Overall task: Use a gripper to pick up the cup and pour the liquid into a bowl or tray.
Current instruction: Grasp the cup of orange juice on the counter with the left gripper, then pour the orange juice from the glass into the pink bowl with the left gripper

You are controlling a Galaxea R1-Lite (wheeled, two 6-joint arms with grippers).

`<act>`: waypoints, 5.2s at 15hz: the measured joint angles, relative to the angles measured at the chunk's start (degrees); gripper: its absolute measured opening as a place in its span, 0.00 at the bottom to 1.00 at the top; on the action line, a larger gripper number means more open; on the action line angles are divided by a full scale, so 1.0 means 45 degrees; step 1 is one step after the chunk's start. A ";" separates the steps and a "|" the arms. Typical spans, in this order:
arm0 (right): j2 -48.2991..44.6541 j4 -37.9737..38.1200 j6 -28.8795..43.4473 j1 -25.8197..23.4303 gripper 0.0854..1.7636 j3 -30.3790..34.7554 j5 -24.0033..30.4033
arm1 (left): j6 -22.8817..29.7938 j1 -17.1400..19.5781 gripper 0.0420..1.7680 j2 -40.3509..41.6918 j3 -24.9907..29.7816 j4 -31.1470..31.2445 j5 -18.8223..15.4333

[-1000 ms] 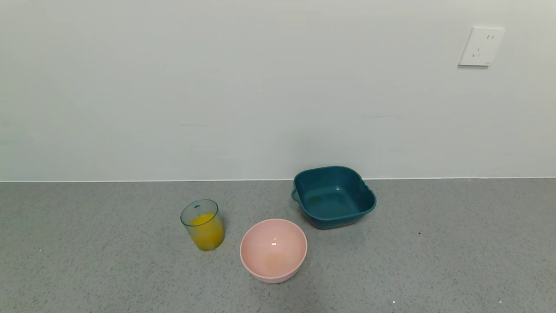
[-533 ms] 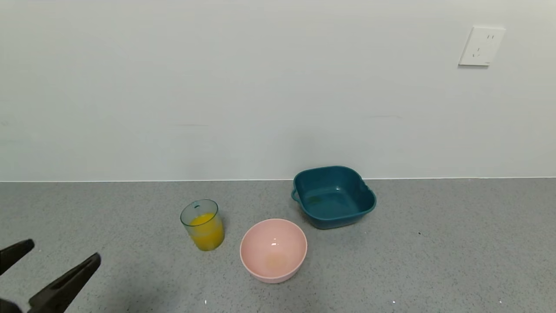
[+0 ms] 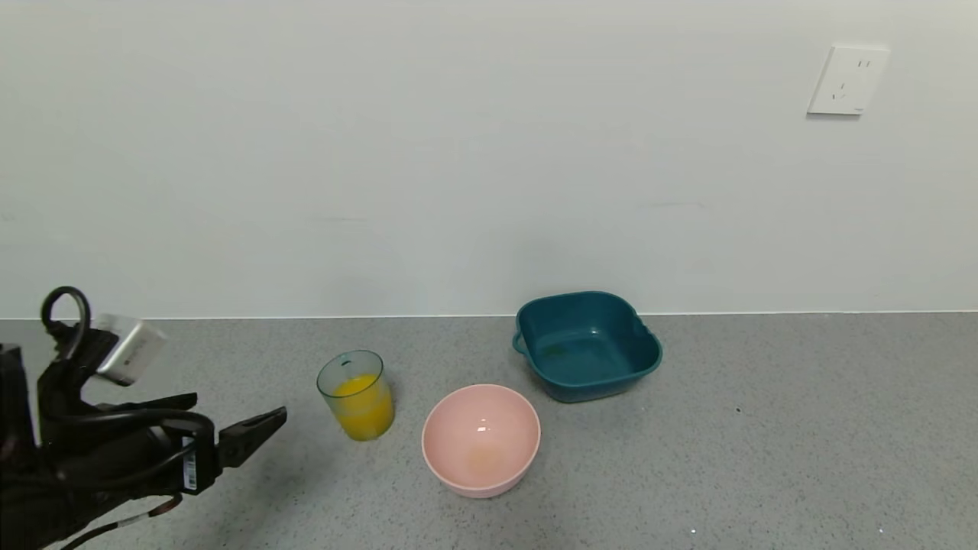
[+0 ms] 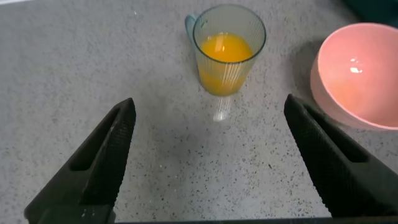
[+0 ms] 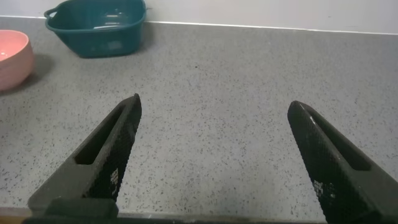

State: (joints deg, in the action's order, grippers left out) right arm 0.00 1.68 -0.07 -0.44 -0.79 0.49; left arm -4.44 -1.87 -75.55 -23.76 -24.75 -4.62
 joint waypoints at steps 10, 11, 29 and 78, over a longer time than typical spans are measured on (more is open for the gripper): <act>0.0000 0.0000 0.0000 0.0000 0.97 0.0000 0.0000 | 0.0003 -0.0943 0.97 -0.4692 0.0485 -0.4516 0.0238; 0.0000 0.0005 0.0000 0.0000 0.97 0.0000 0.0005 | 0.0008 -0.1010 0.97 -0.5153 0.0645 -0.5266 0.0257; 0.0000 0.0005 0.0000 0.0000 0.97 0.0000 0.0005 | 0.0038 -0.1563 0.97 -1.1077 -0.0618 -1.0451 0.0642; 0.0000 0.0005 0.0000 0.0000 0.97 0.0005 0.0005 | -0.8910 -0.3706 0.71 -0.7119 -0.2045 -0.5004 0.3397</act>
State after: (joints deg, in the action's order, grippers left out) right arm 0.00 1.71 -0.07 -0.44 -0.77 0.51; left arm -44.53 -18.54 -107.58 -32.96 -47.26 10.67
